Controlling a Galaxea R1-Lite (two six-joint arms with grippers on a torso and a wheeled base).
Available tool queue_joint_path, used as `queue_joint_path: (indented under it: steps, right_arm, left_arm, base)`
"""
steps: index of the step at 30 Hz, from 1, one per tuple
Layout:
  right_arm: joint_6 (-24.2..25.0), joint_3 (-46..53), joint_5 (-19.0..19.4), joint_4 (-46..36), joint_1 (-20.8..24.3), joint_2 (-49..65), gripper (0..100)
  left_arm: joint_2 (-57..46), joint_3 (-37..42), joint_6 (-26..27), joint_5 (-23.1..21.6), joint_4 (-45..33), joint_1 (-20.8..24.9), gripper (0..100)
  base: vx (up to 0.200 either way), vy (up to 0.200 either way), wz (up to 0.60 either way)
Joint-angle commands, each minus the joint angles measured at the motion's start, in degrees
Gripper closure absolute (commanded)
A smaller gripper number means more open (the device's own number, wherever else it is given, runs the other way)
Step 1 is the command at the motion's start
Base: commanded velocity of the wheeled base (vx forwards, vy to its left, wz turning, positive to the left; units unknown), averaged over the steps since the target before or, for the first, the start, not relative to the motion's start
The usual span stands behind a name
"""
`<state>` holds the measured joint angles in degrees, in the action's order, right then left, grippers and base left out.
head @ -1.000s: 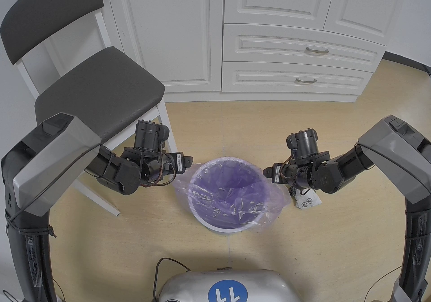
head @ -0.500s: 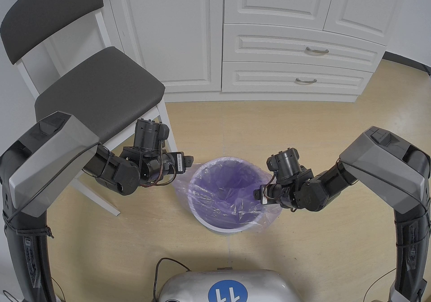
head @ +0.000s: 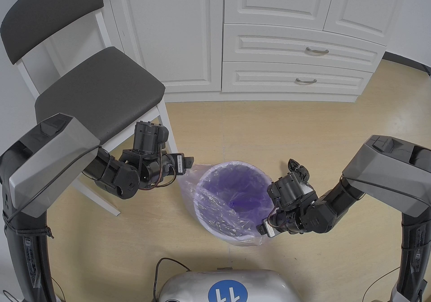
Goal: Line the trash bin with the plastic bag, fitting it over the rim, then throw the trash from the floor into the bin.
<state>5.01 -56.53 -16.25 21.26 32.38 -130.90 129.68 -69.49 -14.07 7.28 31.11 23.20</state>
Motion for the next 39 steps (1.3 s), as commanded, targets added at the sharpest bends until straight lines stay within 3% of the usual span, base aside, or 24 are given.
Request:
queue_joint_path:
  steps: [1, 9, 17, 31, 39]
  right_arm:
    - [0.0, 1.2, 0.1, -0.1, 0.7, 0.5, 0]
    - [0.9, 0.1, 0.3, 1.6, 1.5, -1.4, 0]
    - [1.1, 0.5, 0.2, 9.1, 1.0, -1.4, 0]
    - [2.3, 0.5, 0.2, 9.8, 0.8, 1.8, 0]
    - [7.4, -4.7, -0.6, 9.5, 1.4, -2.0, 0]
  left_arm:
    - [0.1, 0.3, 0.0, 0.0, 0.1, 0.0, 0]
    - [0.1, 0.7, 0.0, 0.0, 0.2, 0.0, 0]
    - [0.0, 0.5, 0.0, 0.0, 0.4, -0.1, 0]
    - [-1.0, 1.5, 0.0, 0.0, 1.8, 0.0, 0]
    - [-0.8, 1.5, 0.0, 0.0, 1.8, 0.1, 0]
  base:
    - [0.000, 0.000, 0.00]
    - [0.000, 0.000, 0.00]
    - [0.000, 0.000, 0.00]
    - [0.000, 0.000, 0.00]
    - [0.000, 0.000, 0.00]
